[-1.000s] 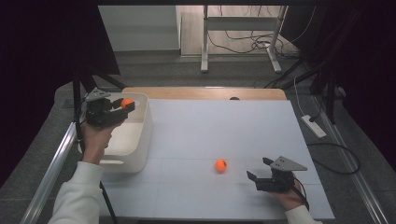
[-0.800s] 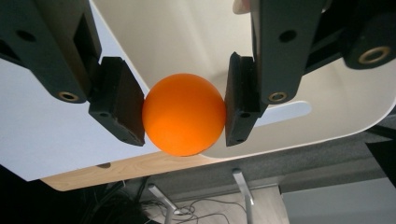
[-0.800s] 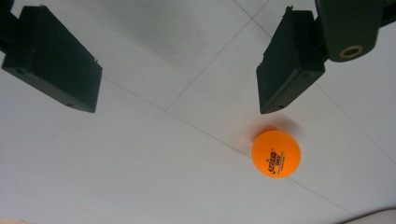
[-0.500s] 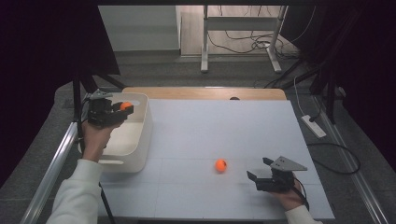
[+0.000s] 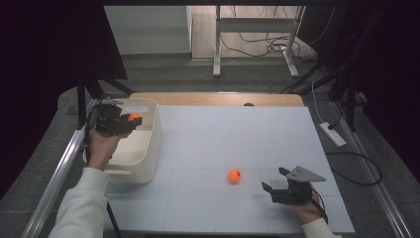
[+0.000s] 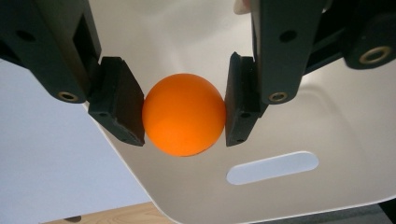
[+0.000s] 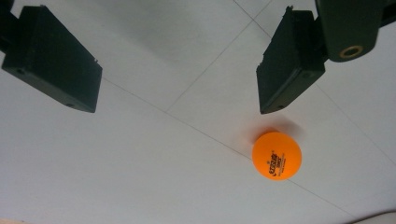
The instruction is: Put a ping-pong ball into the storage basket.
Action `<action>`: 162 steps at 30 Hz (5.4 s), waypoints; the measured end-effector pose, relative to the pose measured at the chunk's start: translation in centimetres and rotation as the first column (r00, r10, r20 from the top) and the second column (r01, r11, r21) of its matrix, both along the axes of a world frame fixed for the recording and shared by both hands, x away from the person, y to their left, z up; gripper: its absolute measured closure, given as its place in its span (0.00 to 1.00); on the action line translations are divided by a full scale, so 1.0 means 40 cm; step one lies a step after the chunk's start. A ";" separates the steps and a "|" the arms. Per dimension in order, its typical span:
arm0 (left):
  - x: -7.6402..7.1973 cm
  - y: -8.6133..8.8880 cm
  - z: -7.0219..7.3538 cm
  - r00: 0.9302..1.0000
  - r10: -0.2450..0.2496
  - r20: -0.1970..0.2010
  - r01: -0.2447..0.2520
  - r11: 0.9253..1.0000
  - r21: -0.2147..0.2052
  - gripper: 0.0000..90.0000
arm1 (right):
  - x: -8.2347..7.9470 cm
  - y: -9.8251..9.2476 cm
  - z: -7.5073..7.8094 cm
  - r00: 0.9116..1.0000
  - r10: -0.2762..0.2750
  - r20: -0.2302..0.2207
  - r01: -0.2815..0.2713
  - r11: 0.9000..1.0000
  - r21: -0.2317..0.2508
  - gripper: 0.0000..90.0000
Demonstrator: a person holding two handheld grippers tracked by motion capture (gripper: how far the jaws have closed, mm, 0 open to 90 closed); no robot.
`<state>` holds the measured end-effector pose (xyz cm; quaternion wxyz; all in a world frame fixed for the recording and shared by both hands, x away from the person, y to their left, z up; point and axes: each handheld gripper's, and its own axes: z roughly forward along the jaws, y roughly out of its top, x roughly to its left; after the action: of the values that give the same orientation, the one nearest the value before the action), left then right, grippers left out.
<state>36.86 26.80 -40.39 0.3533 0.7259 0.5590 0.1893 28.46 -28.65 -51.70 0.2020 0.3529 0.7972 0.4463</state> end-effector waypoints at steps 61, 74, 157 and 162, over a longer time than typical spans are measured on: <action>-0.125 -0.081 0.035 0.954 -0.172 0.244 0.224 0.953 -0.203 0.16 | -0.002 -0.006 0.005 1.000 0.013 -0.005 -0.013 1.000 0.029 0.16; -0.149 -0.158 0.046 0.927 -0.259 0.271 0.319 0.924 -0.209 0.17 | -0.001 -0.008 0.004 1.000 0.024 -0.005 -0.024 0.999 0.032 0.16; -0.104 -0.522 -0.118 0.814 -0.559 0.159 0.581 0.787 -0.207 0.18 | 0.009 0.003 0.009 0.999 0.034 0.018 -0.034 0.998 0.045 0.16; -0.097 -0.535 -0.129 0.812 -0.564 0.151 0.584 0.783 -0.213 0.18 | 0.010 0.003 0.009 0.999 0.035 0.017 -0.035 0.999 0.041 0.16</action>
<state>32.96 5.40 -45.55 0.5041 0.8031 0.3163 0.0296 28.85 -28.55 -51.32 0.1933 0.3393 0.7922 0.4690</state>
